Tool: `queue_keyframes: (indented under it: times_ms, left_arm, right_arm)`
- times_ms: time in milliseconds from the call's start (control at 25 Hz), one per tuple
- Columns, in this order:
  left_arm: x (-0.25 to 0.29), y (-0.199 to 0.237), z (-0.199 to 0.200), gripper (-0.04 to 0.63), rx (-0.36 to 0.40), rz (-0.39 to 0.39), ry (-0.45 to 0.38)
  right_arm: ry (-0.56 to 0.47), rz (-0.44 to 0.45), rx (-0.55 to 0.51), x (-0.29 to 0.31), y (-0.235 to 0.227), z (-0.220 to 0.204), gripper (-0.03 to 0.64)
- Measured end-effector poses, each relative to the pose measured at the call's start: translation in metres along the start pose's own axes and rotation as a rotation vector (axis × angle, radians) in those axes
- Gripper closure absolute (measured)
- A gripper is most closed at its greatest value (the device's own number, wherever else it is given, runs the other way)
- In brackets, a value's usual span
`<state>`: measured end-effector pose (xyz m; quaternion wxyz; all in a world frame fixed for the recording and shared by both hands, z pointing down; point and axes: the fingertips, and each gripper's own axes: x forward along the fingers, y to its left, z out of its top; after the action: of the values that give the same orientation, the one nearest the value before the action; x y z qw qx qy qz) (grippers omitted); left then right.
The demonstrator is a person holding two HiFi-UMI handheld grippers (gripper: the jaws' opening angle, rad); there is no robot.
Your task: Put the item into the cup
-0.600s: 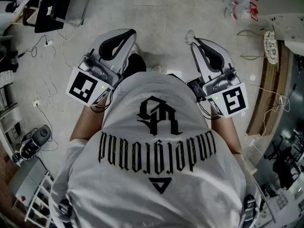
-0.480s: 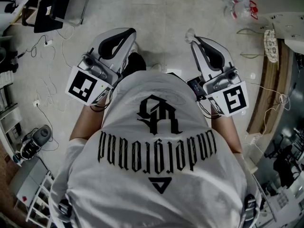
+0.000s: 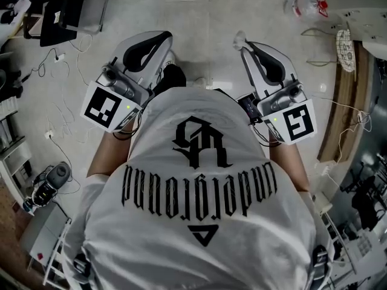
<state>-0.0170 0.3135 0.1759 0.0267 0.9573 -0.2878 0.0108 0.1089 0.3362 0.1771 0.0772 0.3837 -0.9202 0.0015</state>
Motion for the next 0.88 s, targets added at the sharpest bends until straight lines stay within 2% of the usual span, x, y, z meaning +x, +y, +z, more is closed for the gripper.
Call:
queue_keyframes:
  times_ms: [400,880]
  left_arm:
    - [0.006,0.057,-0.002,0.58,-0.017,-0.004,-0.001]
    - [-0.006,0.168,0.008,0.581,-0.028,-0.044,-0.024]
  right_arm:
    - [0.021,-0.018,0.007,0.052,-0.017,0.003,0.59]
    - [0.031,-0.069,-0.004,0.162,-0.031,0.029,0.589]
